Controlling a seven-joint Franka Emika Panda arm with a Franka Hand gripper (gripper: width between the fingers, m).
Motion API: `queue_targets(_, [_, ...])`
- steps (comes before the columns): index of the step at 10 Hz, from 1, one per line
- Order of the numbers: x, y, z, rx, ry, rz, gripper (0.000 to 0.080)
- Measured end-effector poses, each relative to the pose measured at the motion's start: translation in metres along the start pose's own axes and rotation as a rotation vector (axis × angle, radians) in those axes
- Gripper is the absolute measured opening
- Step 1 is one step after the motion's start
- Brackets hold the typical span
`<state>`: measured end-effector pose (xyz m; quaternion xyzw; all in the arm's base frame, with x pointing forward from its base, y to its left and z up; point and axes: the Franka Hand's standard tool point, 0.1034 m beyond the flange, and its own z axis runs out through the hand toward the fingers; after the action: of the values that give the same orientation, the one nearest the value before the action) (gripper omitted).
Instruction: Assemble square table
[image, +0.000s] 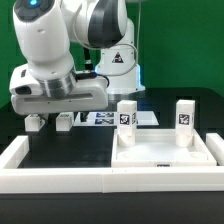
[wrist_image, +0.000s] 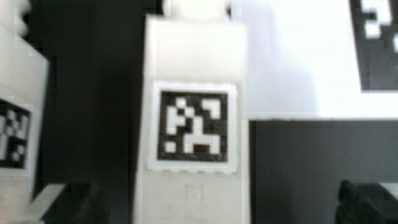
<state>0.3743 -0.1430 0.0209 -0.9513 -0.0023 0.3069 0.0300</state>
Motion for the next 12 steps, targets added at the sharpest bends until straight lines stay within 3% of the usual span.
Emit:
queue_targets(2, [-0.004,-0.003,0.001,0.017,-0.112,-0.001,0.0649])
queue_targets(6, [0.001,-0.004,0.002,0.014,-0.111,-0.009,0.0649])
queue_targets(10, [-0.009,0.006,0.018,-0.003,-0.126,0.050,0.0649])
queue_targets(12, [-0.016,0.002,0.028,0.000,-0.142,0.045,0.0649])
